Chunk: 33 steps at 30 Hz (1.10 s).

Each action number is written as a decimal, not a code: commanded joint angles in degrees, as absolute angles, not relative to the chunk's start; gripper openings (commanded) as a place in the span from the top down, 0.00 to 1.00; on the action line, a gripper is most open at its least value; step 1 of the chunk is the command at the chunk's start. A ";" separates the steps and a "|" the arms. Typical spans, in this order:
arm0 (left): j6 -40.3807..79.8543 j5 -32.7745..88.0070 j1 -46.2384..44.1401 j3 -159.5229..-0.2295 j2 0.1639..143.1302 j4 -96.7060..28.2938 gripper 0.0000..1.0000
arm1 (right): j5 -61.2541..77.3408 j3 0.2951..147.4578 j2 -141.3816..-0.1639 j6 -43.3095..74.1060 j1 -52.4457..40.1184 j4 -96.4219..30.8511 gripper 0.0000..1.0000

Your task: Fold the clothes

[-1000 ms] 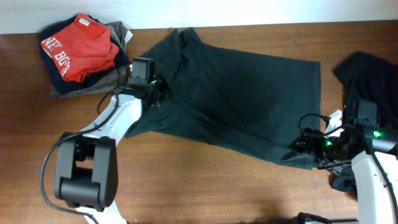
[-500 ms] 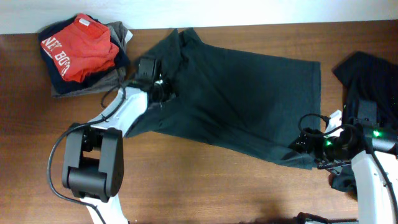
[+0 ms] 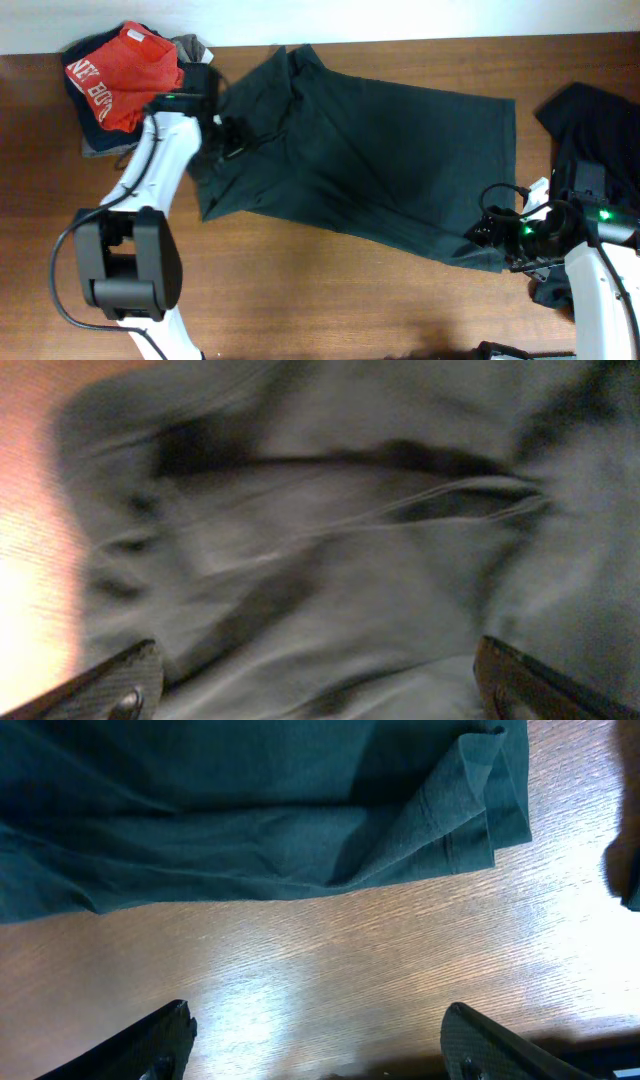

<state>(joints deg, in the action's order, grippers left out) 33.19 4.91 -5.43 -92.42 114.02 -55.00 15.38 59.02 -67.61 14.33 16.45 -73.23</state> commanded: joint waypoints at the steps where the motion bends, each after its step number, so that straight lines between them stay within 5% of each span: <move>1: 36.88 3.22 -1.74 -92.88 113.36 -57.87 0.01 | 15.90 58.92 -67.66 13.74 16.08 -72.73 0.17; 8: 36.91 5.58 -1.28 -92.73 113.58 -57.71 0.05 | 15.92 58.92 -67.66 13.74 16.08 -72.27 0.17; 15: 38.65 6.66 -2.09 -92.73 114.26 -56.40 0.28 | 15.90 58.92 -67.66 13.72 16.08 -72.73 0.17; 33: 36.58 6.70 -1.72 -92.73 122.56 -51.42 0.30 | 15.86 58.89 -67.66 13.69 16.08 -73.32 0.17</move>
<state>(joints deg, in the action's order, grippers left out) 37.76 6.04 -1.91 -92.42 122.23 -52.23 15.38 59.02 -67.68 14.33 16.45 -73.28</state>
